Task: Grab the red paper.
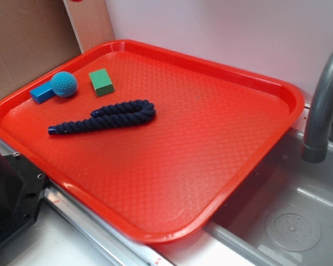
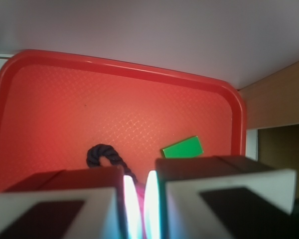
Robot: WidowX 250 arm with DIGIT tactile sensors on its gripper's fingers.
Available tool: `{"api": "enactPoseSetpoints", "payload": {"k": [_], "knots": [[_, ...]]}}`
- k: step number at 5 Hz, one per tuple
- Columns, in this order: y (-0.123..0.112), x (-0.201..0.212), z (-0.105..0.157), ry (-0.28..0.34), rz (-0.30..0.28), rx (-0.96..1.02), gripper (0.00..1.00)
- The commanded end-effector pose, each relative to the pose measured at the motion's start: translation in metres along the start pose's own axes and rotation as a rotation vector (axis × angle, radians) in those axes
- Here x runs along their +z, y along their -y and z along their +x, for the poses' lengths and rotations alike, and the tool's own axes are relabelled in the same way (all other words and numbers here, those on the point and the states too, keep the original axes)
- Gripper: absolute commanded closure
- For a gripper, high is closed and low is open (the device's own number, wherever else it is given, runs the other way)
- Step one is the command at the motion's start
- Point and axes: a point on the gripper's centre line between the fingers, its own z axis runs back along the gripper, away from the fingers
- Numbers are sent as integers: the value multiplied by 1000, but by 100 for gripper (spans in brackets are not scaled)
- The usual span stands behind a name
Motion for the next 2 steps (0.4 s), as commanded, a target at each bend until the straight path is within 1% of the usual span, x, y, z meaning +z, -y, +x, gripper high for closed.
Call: {"api": "enactPoseSetpoints", "payload": {"k": [1,2], "knots": [[5,31,4,45,-59,-40,100],[11,30,-1,56,-128,-48,100]]}}
